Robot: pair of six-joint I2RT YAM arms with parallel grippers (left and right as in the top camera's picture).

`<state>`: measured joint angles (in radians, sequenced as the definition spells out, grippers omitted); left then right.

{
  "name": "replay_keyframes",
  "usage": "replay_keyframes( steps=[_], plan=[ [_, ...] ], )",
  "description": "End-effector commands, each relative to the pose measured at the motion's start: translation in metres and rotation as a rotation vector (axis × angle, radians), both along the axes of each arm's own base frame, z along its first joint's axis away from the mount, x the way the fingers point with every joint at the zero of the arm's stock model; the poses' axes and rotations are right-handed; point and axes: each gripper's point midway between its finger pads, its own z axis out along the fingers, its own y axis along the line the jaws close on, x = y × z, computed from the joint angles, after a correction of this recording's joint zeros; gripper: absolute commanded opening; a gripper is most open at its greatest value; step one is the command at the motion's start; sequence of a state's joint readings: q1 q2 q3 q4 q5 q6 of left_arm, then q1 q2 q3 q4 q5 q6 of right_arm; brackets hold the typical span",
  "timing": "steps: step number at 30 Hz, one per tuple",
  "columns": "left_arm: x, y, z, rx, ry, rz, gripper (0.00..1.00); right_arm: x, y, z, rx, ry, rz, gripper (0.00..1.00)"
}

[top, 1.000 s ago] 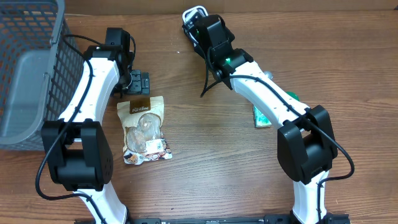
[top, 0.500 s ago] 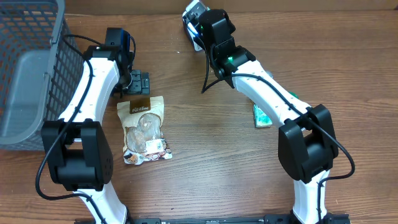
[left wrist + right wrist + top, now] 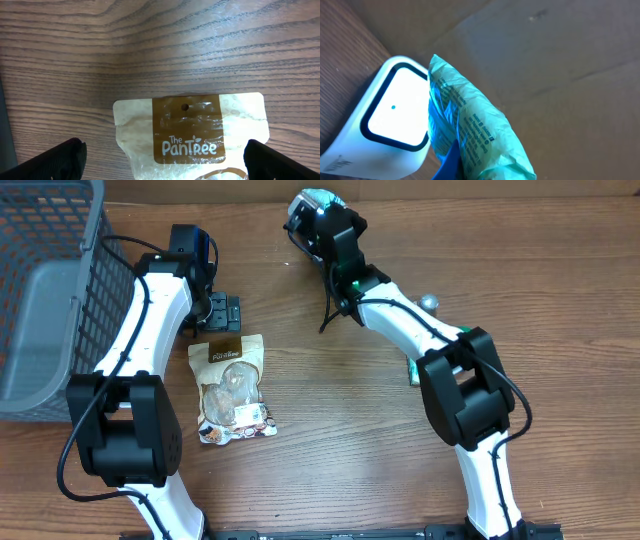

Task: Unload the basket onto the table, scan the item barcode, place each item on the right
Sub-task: 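Hold the wipes pack barcode against the scanner window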

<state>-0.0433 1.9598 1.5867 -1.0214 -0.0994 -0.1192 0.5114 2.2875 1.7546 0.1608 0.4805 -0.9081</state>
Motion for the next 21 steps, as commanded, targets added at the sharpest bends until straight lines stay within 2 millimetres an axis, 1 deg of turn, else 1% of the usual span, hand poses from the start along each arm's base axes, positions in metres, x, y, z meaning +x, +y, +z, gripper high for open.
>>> replay_keyframes(
  steps=[1,3,11,21],
  plan=[
    [0.004,0.003,0.011,0.011,-0.031,-0.017,1.00,0.007,-0.003,0.000,-0.063,-0.029,-0.007,0.04],
    [0.004,0.003,0.011,0.011,-0.031,-0.017,0.99,0.008,-0.002,-0.007,-0.062,-0.028,-0.007,0.04],
    [0.004,0.003,0.011,0.011,-0.031,-0.016,1.00,0.010,0.000,-0.012,-0.056,-0.028,0.003,0.04],
    [0.004,0.003,0.011,0.011,-0.031,-0.016,0.99,0.006,0.004,-0.027,-0.068,0.023,0.029,0.04]
  ],
)
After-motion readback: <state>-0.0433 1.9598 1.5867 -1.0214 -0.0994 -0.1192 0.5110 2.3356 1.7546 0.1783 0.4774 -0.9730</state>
